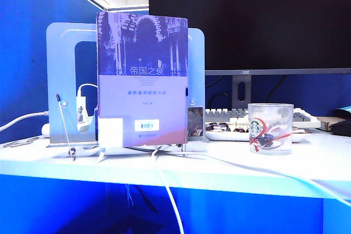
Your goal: Pick up the cherry on the right side of the glass and put it inside the glass.
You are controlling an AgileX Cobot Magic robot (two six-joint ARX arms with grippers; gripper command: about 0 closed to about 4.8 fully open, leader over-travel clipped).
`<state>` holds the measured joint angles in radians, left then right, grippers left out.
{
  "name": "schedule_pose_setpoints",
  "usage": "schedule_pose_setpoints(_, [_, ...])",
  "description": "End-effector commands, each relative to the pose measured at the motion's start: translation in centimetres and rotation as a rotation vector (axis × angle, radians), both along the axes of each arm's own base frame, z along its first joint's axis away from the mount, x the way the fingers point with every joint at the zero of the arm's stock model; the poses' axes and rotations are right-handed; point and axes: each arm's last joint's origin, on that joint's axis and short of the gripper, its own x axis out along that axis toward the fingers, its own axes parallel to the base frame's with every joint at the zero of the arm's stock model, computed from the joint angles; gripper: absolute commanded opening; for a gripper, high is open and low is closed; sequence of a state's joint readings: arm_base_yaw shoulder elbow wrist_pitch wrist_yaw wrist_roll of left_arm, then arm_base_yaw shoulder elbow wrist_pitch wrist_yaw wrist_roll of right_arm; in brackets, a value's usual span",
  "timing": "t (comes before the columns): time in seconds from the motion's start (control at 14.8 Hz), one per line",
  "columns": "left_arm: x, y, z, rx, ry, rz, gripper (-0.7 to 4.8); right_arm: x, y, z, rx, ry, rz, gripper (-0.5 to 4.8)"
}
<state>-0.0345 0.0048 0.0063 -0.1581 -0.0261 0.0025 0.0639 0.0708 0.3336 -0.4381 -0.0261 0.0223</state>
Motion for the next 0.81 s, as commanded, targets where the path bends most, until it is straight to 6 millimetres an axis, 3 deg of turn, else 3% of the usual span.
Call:
schedule_pose_setpoints(0.07, [0.0,0.0,-0.1,-0.003,0.010,-0.004,0.53,-0.1,0.0,0.5,0.018,-0.093,0.001,0.00])
schedule_pose_setpoints(0.34, [0.0,0.0,-0.1,-0.003,0.010,-0.004,0.53,0.1,0.0,-0.2,0.017,-0.065,0.002,0.00])
schedule_pose_setpoints(0.81, [0.0,0.0,-0.1,-0.003,0.010,-0.003,0.53,1.6,0.2,-5.3,0.041,-0.012,0.023,0.00])
